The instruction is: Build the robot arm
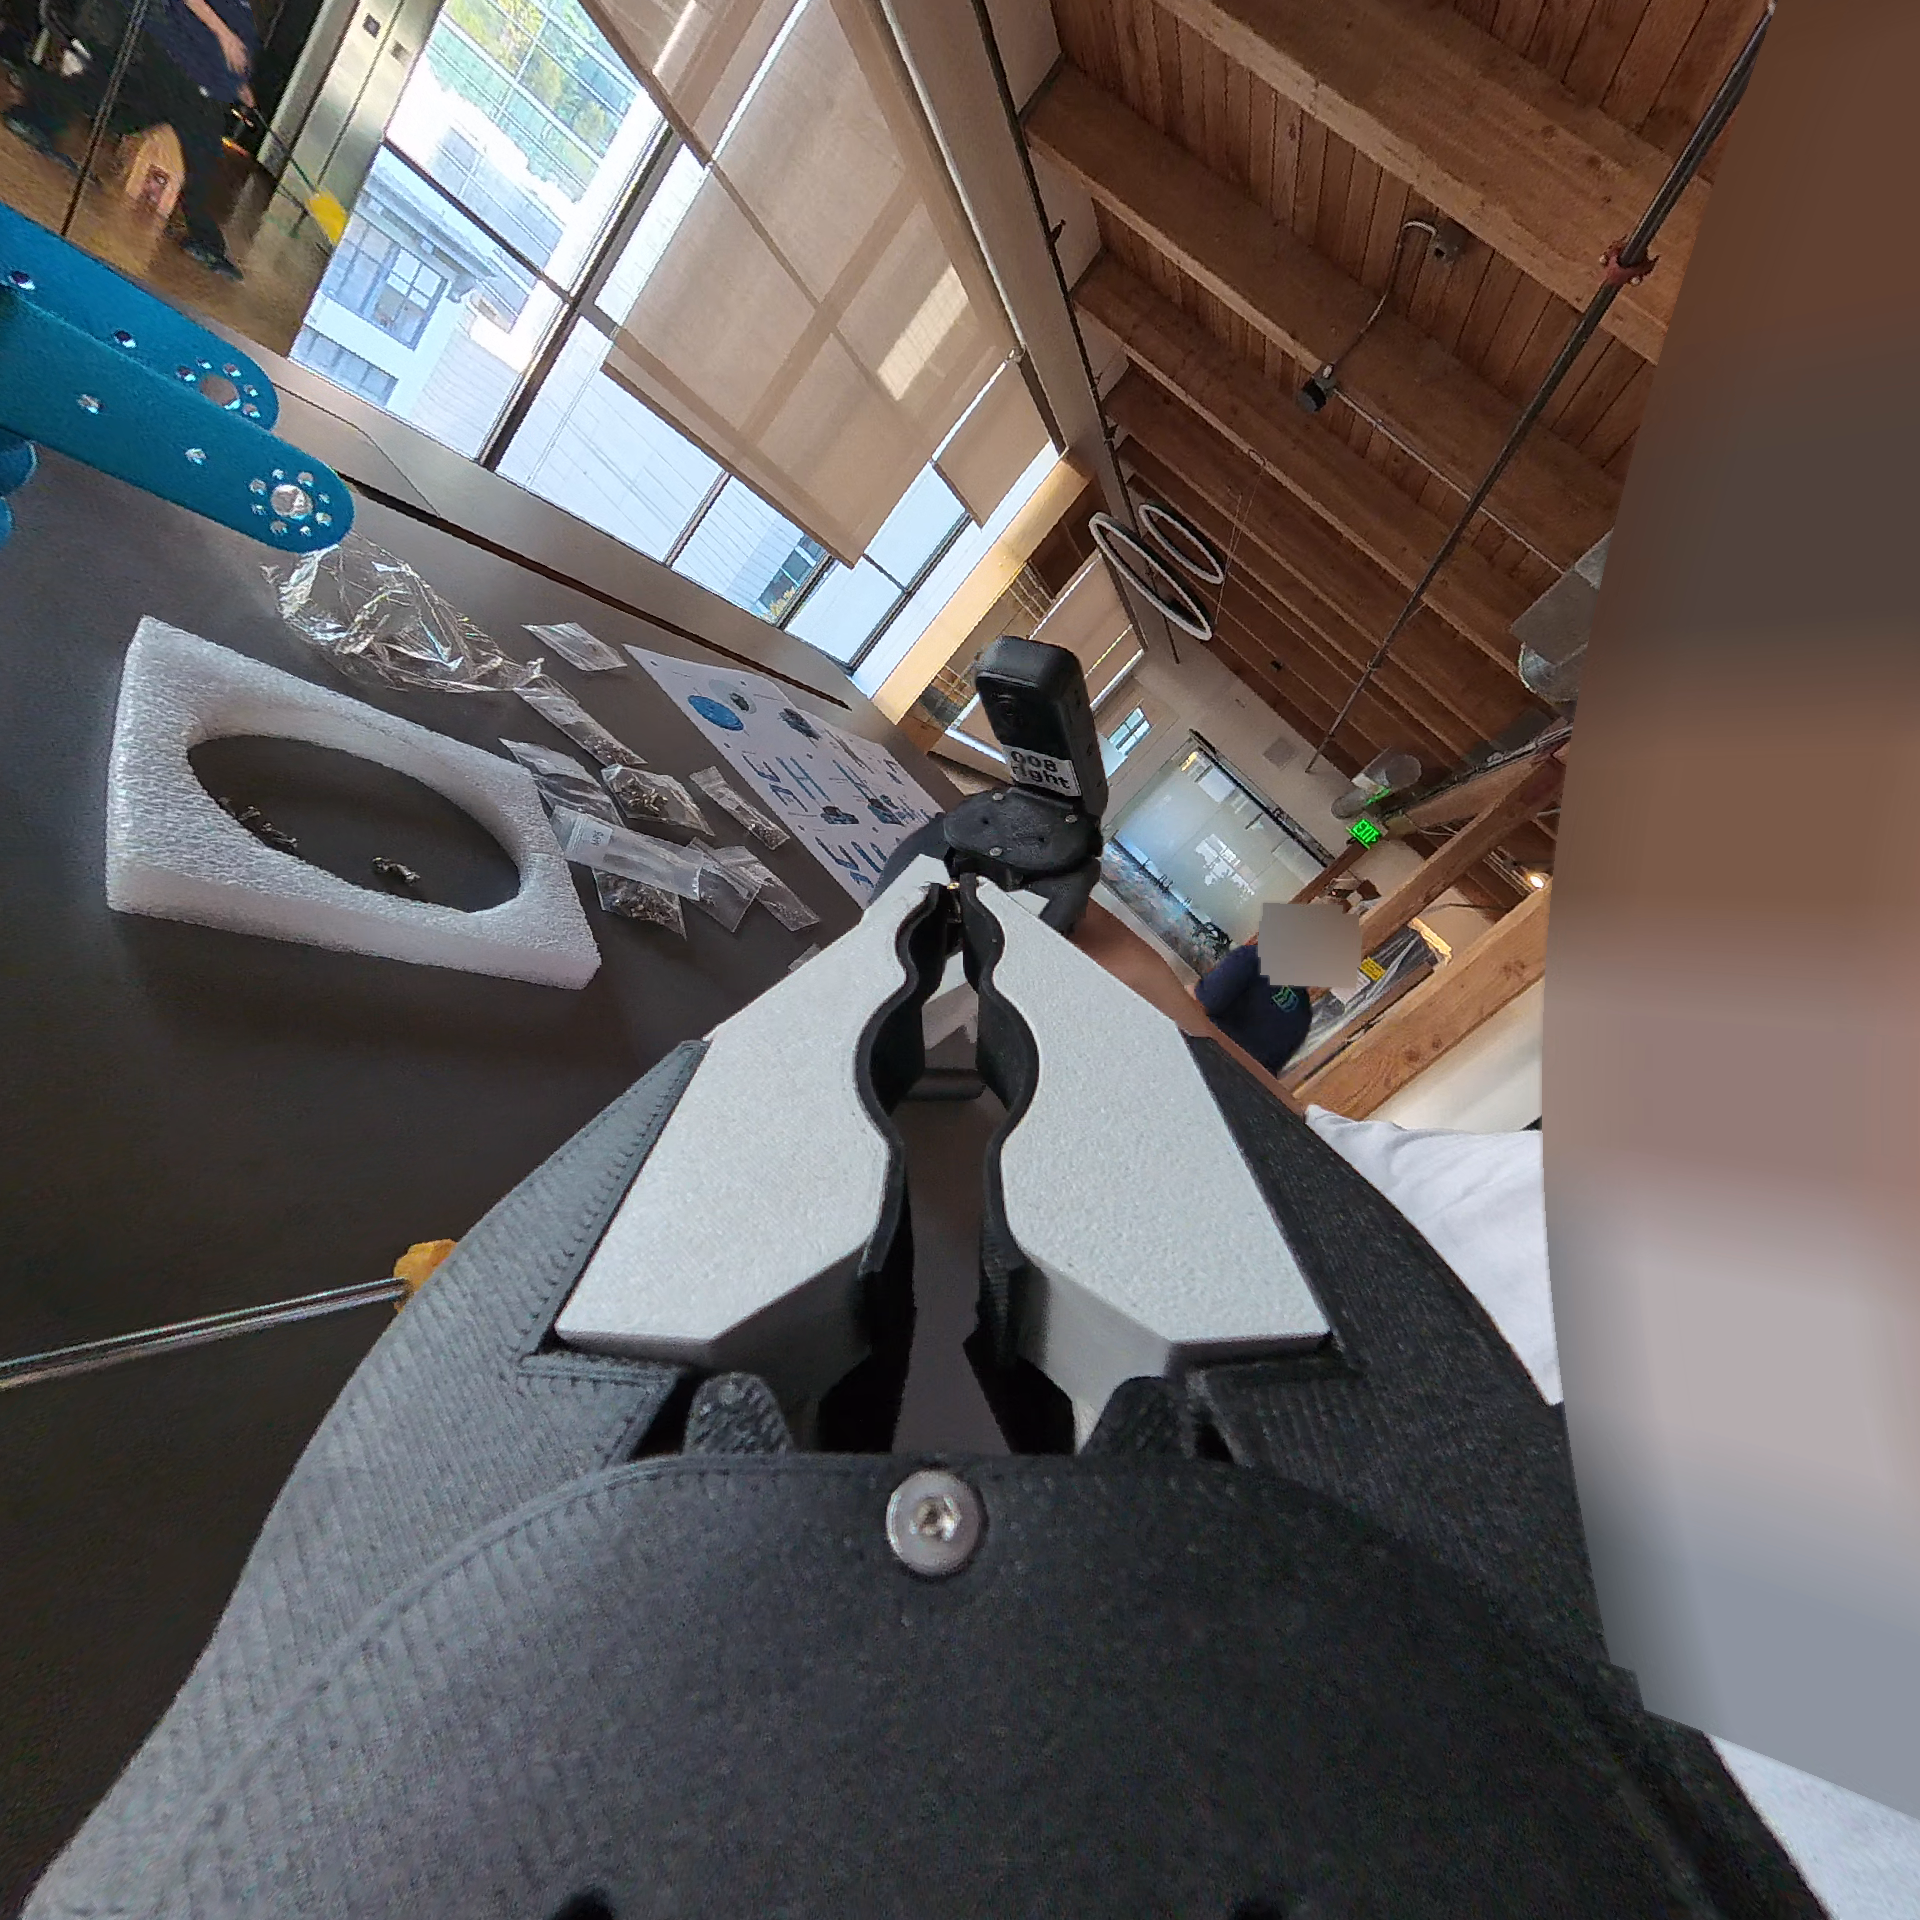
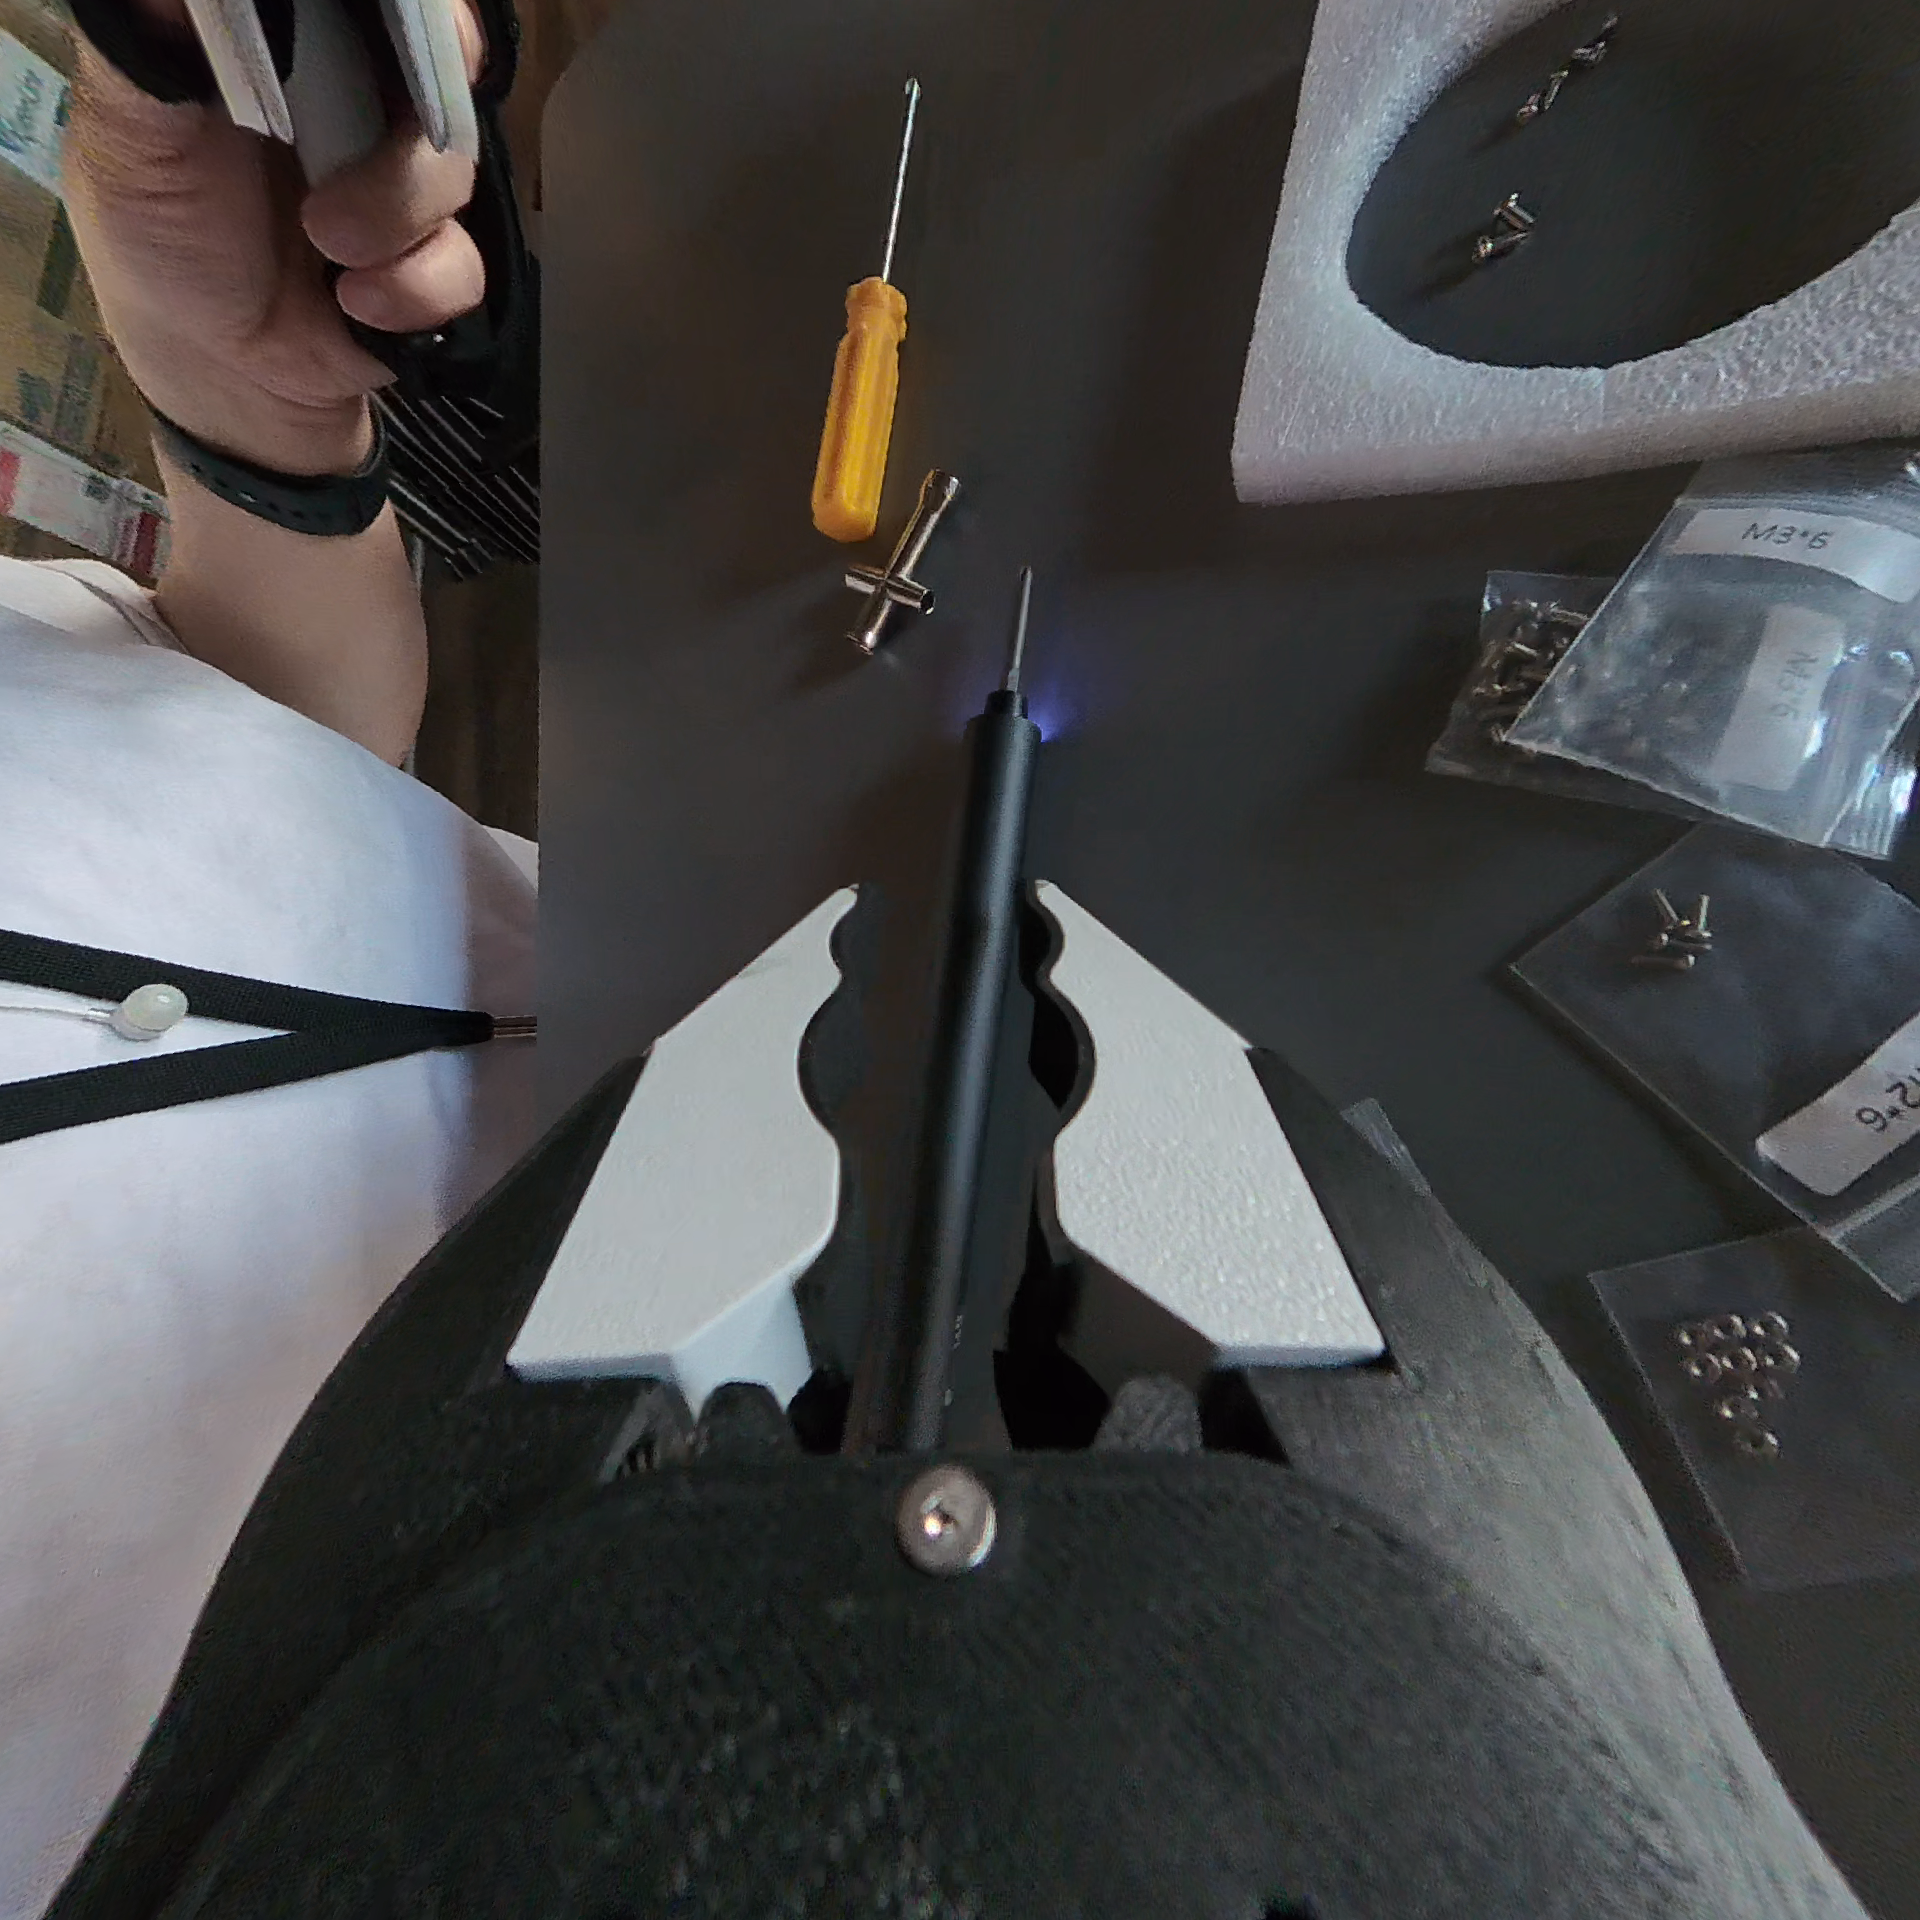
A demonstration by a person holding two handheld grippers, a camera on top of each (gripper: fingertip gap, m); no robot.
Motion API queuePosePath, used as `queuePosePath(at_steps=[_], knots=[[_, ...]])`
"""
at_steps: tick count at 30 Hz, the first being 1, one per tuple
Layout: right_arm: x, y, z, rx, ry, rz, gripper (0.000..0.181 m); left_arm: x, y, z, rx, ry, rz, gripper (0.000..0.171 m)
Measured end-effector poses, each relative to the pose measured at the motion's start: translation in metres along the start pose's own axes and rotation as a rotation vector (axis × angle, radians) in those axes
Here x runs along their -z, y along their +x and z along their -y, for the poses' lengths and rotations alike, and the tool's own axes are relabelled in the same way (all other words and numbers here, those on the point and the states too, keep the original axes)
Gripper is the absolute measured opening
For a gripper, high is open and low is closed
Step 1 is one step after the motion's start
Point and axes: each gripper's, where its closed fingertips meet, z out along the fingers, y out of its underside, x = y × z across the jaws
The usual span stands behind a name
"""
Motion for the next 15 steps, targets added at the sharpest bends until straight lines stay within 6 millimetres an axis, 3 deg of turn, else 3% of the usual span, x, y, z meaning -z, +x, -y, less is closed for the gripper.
queuePosePath(at_steps=[6,9,15], knots=[[-0.008,0.01,-0.01,0.163,-0.086,-0.233,0.032,0.001,0.0,0.001,-0.002,0.005,0.0,0.0],[-0.013,0.01,-0.014,0.178,-0.124,-0.257,0.024,0.001,0.0,0.001,0.0,0.005,-0.001,0.0],[-0.015,0.0,-0.017,0.115,-0.095,-0.147,0.025,-0.001,0.002,-0.002,0.002,-0.005,-0.003,0.0]])
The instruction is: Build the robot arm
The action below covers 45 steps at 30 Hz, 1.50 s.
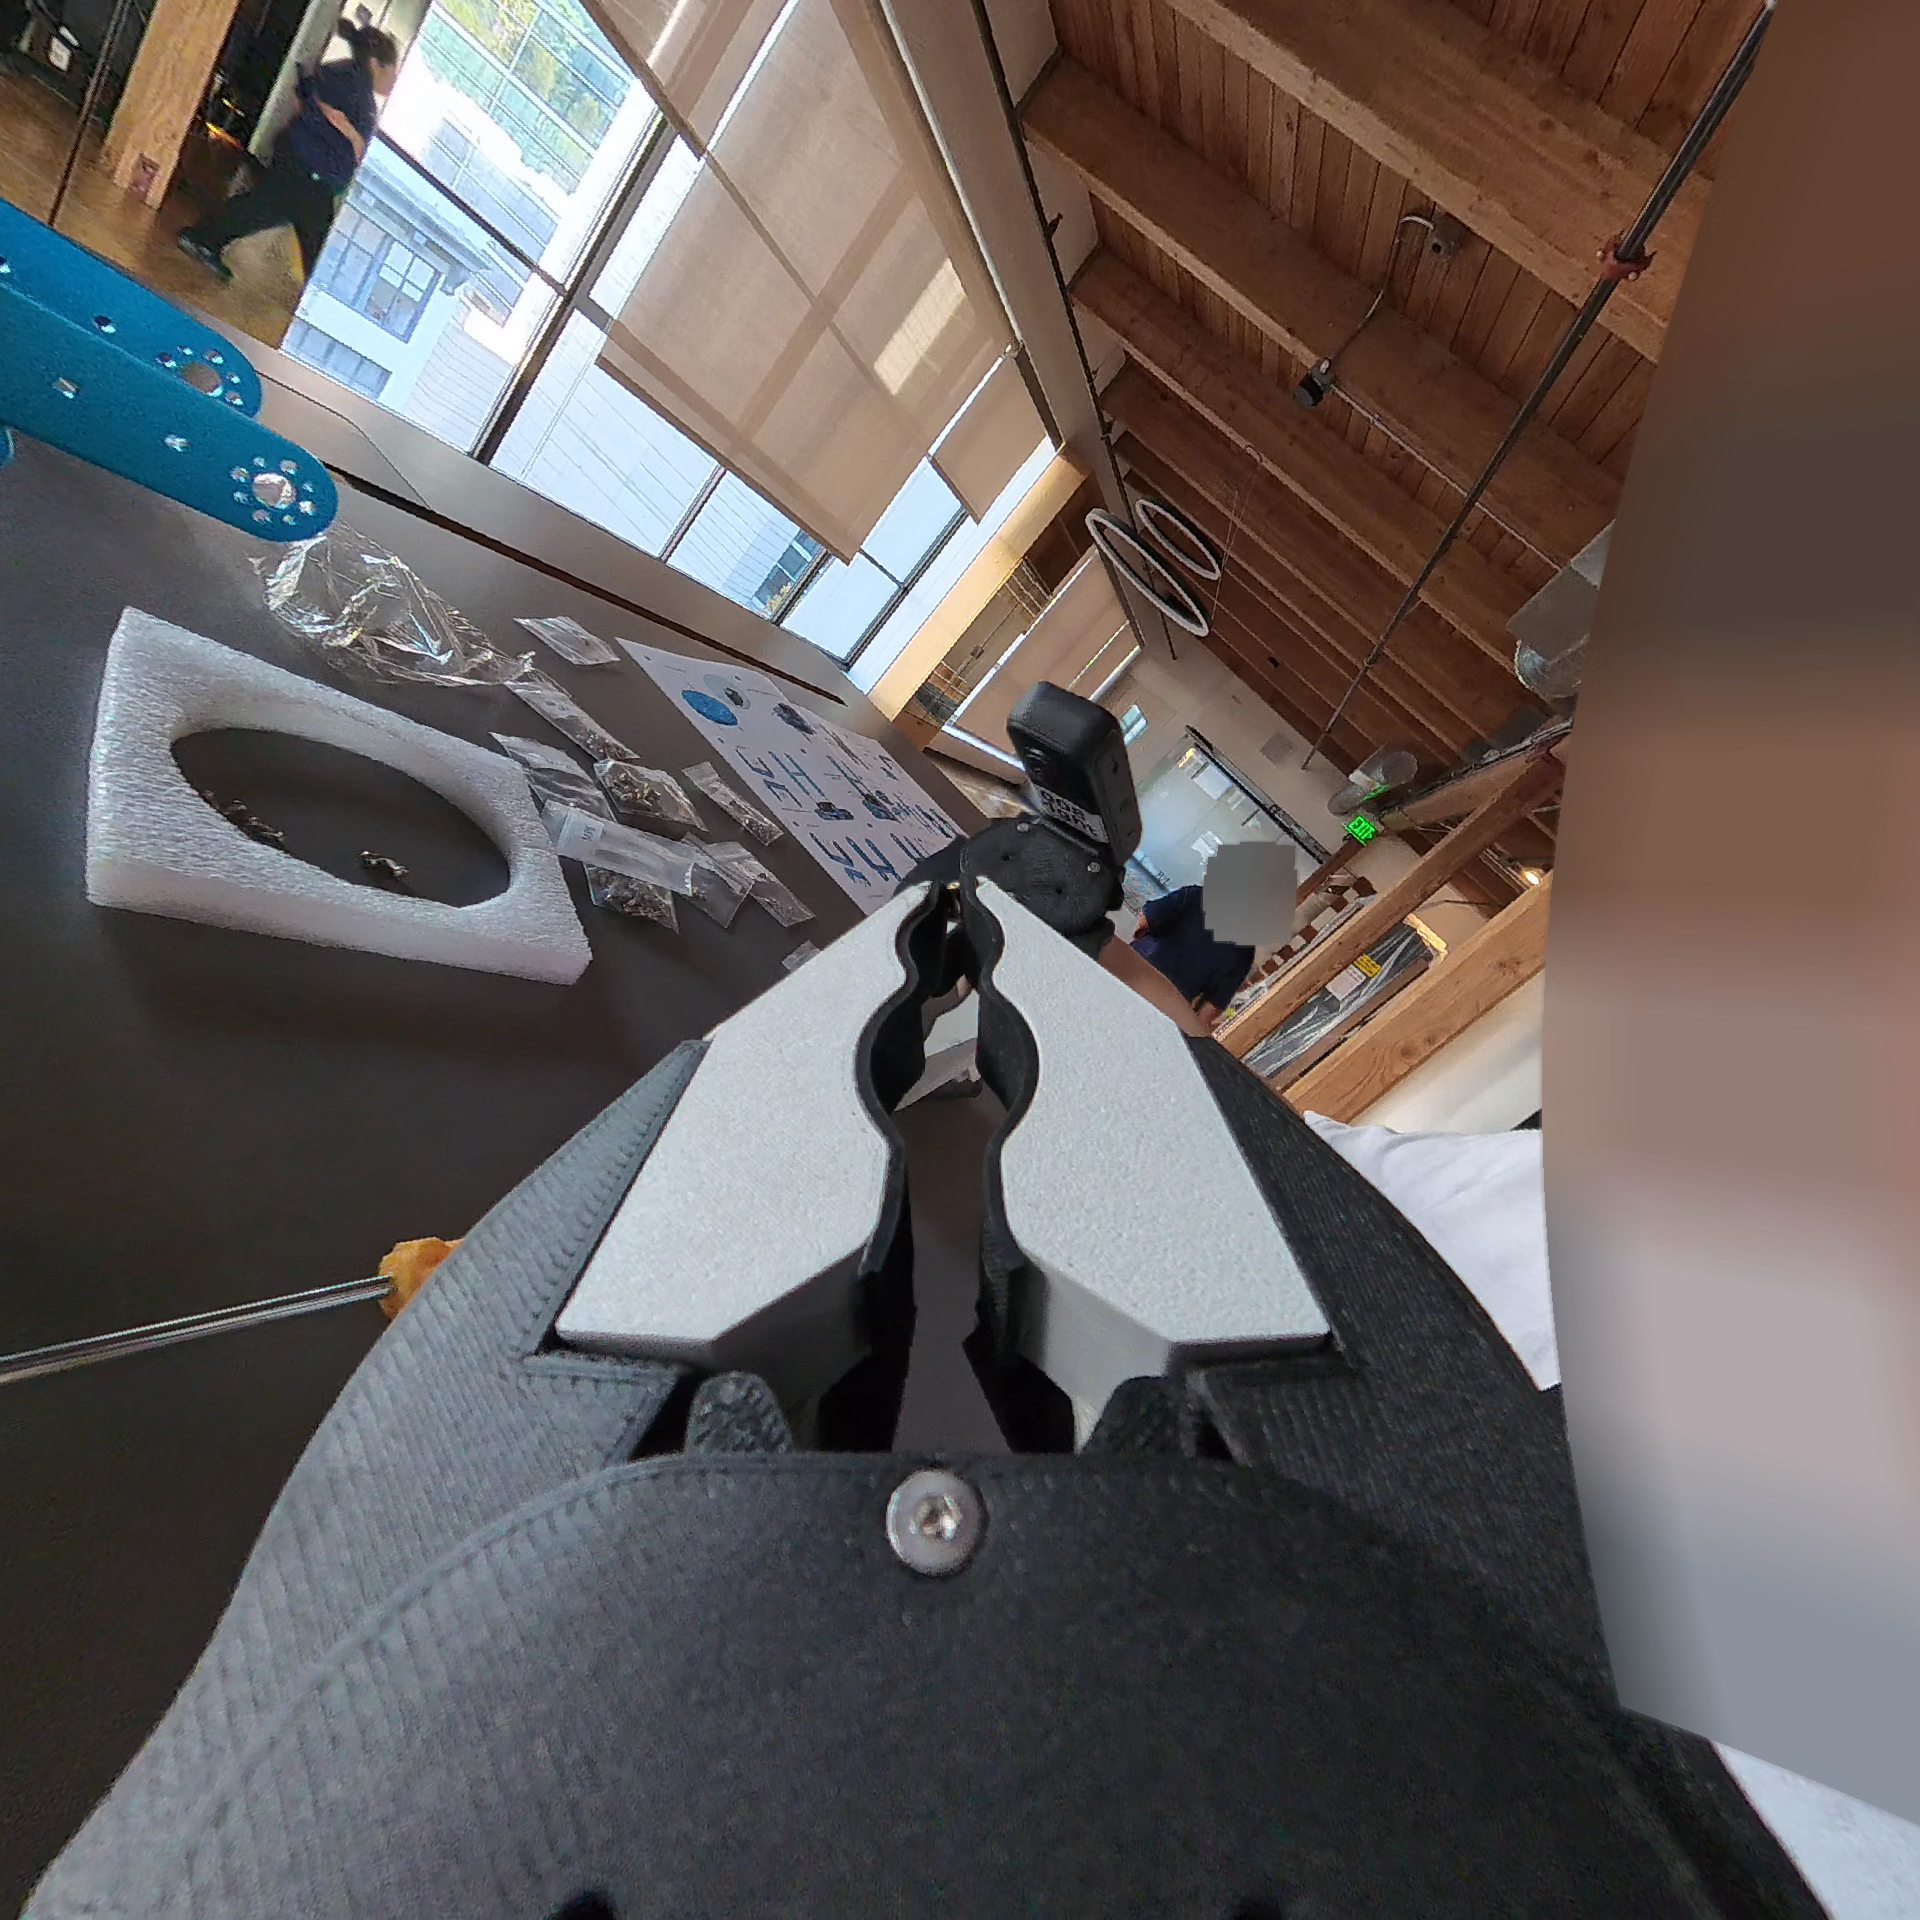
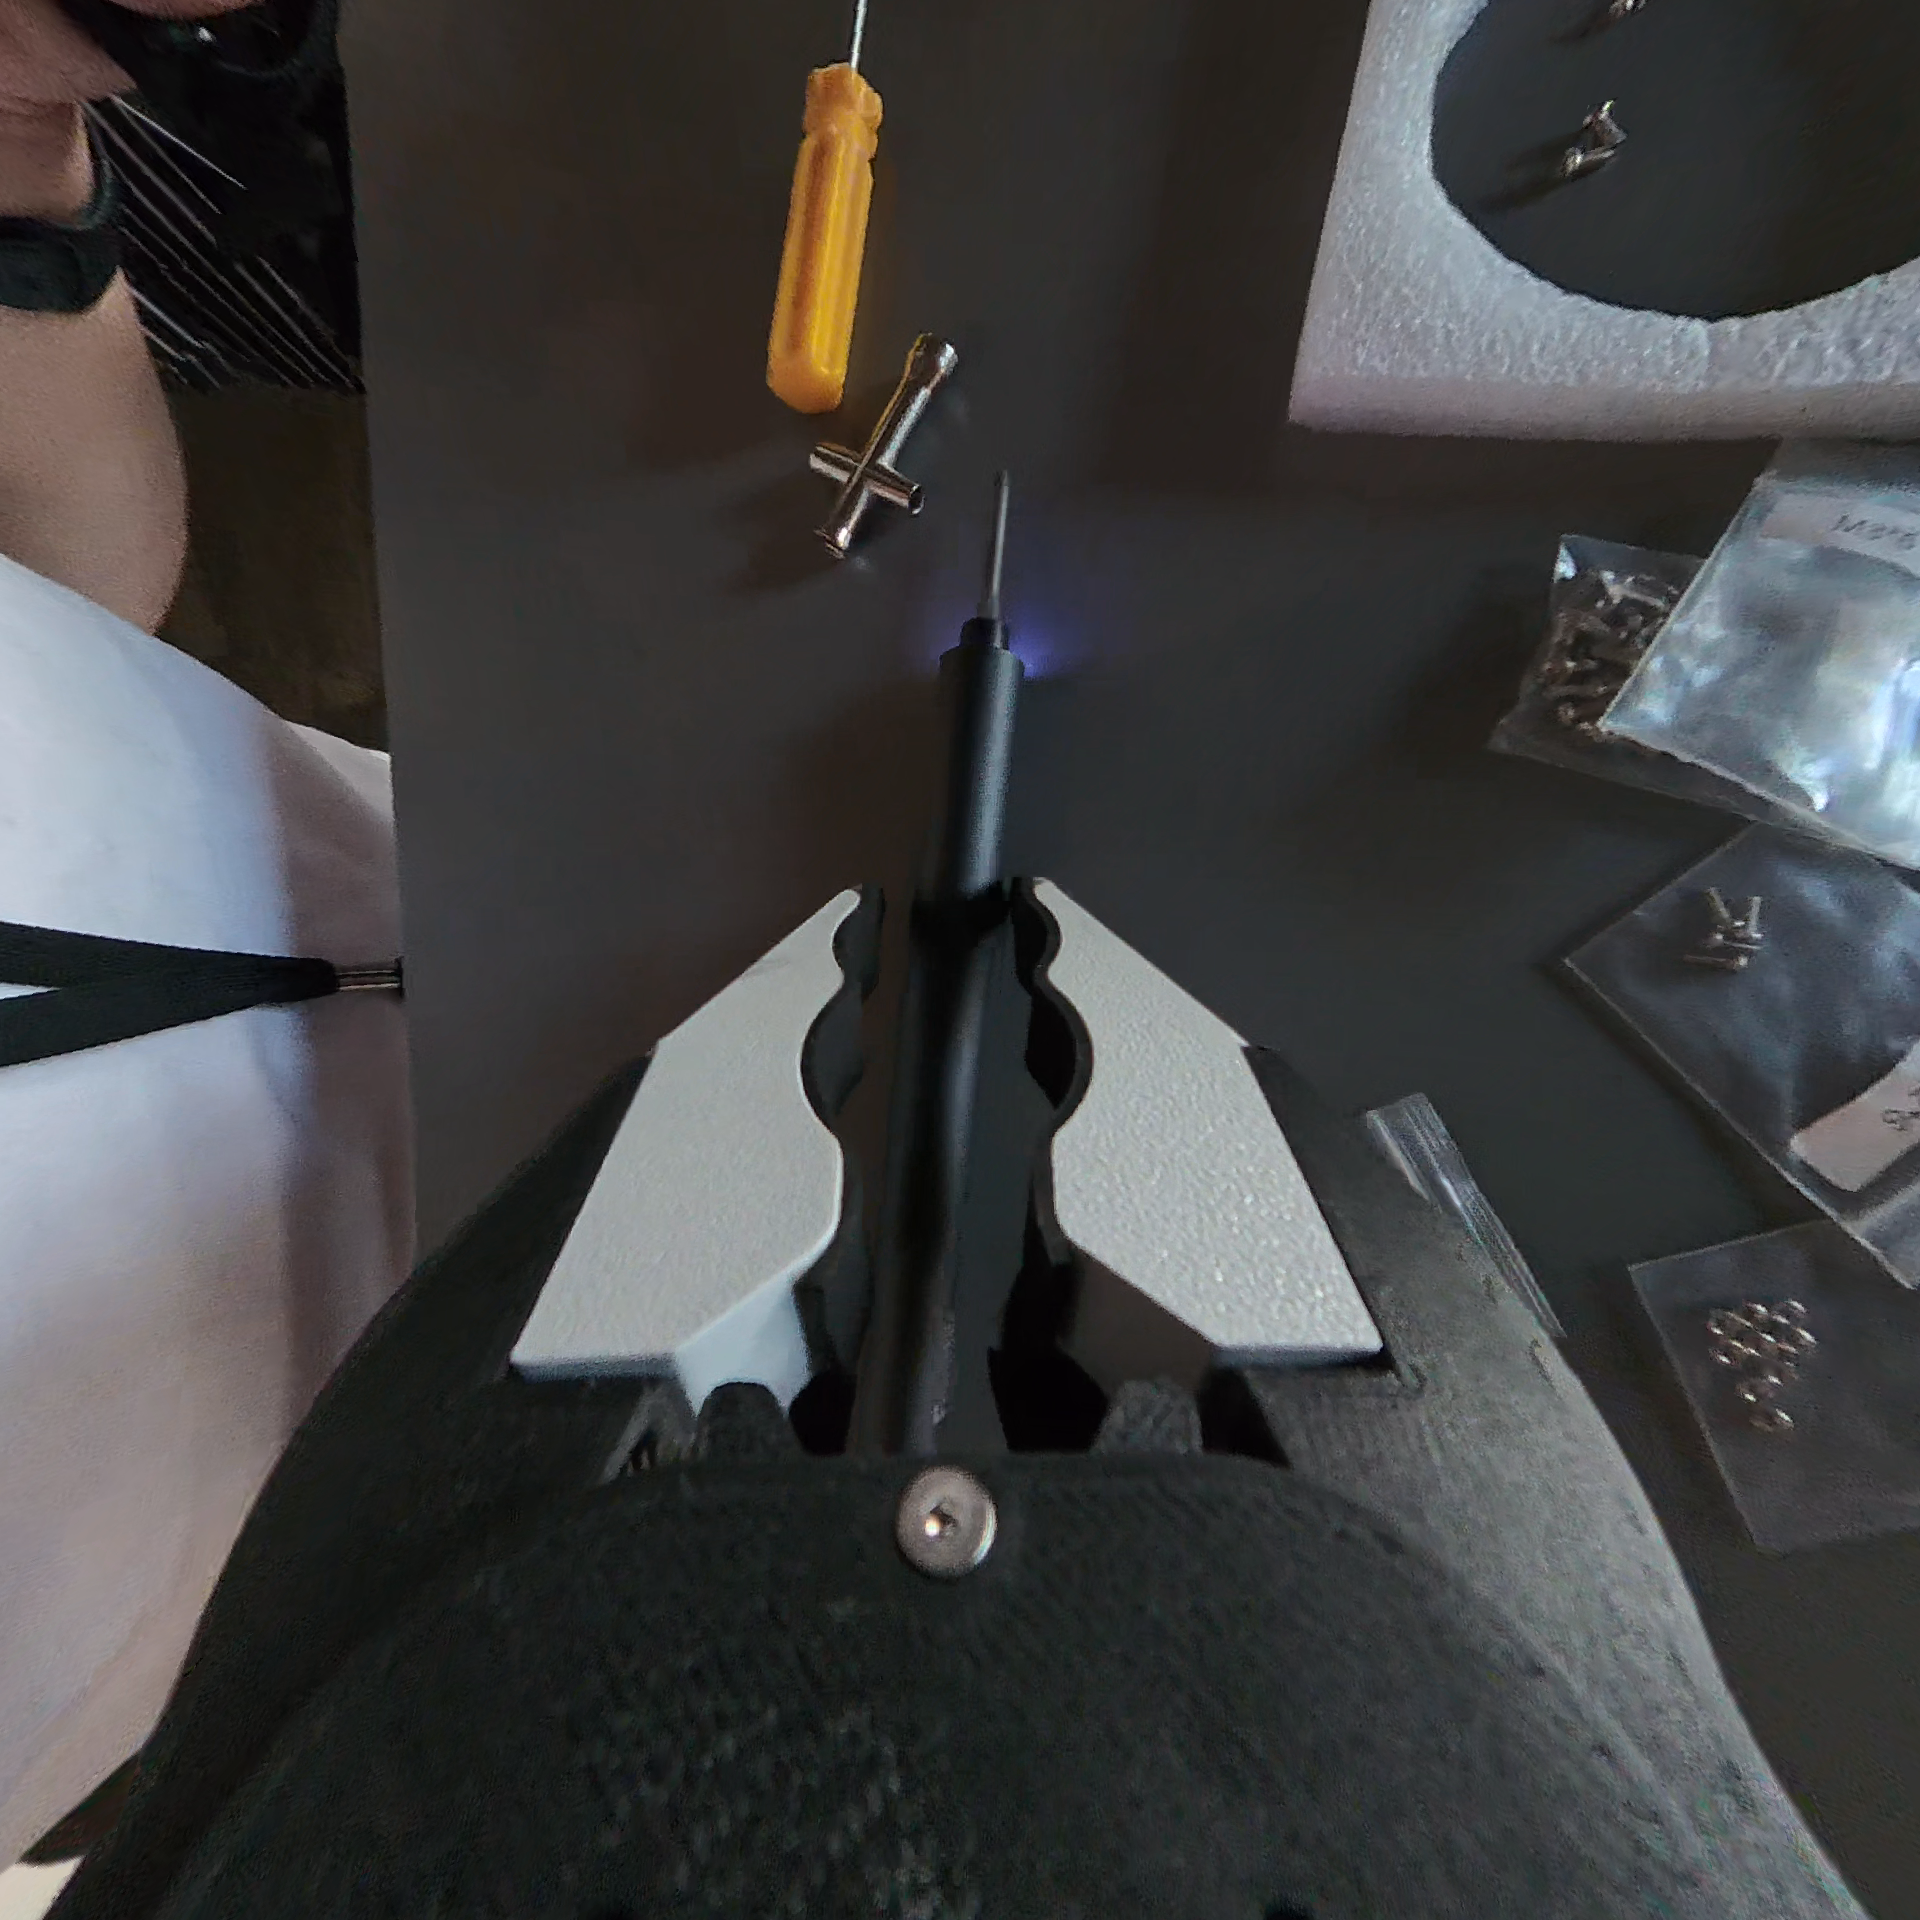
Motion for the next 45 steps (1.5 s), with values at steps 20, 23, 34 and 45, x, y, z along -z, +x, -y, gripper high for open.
queuePosePath(at_steps=[20,23,34,45], knots=[[-0.001,0.001,0.0,0.047,-0.026,-0.063,0.024,-0.002,0.001,-0.001,0.008,0.009,-0.009,0.0],[-0.002,0.003,-0.001,0.063,-0.033,-0.086,0.019,-0.001,-0.003,-0.003,0.014,0.007,0.0,0.0],[-0.004,0.002,0.0,0.178,-0.045,-0.243,0.017,-0.004,-0.019,-0.005,0.058,0.003,0.039,0.001],[0.007,-0.048,0.041,-0.206,0.274,0.202,0.015,-0.011,-0.034,0.0,0.206,0.06,-0.019,0.0]])
